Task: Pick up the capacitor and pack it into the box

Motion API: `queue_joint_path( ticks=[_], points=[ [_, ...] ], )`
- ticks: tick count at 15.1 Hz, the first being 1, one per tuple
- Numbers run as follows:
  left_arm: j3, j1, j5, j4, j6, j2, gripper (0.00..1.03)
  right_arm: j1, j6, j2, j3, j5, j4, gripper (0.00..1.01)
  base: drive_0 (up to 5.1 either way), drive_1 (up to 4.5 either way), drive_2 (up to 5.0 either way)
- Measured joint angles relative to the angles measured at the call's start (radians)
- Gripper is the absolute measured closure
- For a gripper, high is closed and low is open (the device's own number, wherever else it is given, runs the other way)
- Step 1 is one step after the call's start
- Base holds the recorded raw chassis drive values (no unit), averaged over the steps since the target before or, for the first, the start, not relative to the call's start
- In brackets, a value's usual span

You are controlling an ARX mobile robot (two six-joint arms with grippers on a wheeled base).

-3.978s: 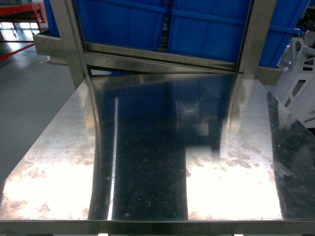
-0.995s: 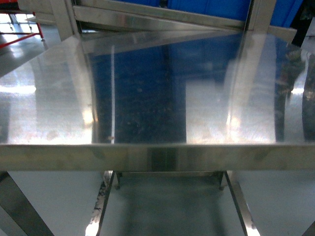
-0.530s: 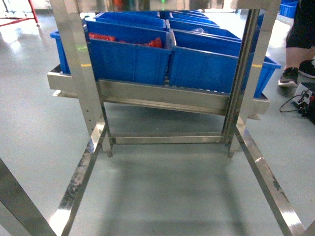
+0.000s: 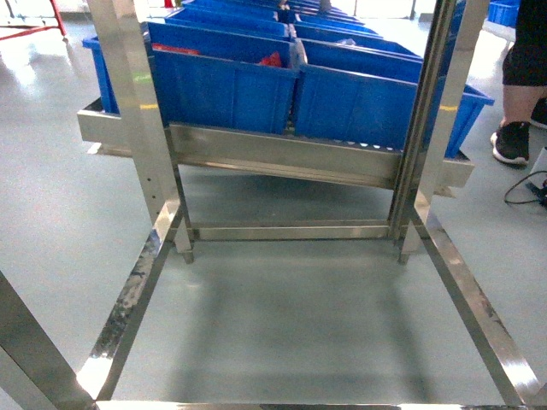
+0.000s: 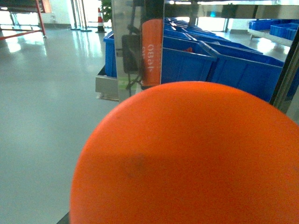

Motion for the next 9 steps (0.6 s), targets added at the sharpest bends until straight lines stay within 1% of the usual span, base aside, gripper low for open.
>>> queue_joint_path(
  ticks=[7,9],
  points=[
    [0.000,0.000,0.000,0.001,0.002,0.000,0.59,0.000,0.000,0.000,0.000,0.000,0.000,0.03,0.0,0.00,0.0],
    [0.000,0.000,0.003,0.001,0.002,0.000,0.59,0.000,0.000,0.000,0.000,0.001,0.000,0.03,-4.1,-0.14,4.5]
  ],
)
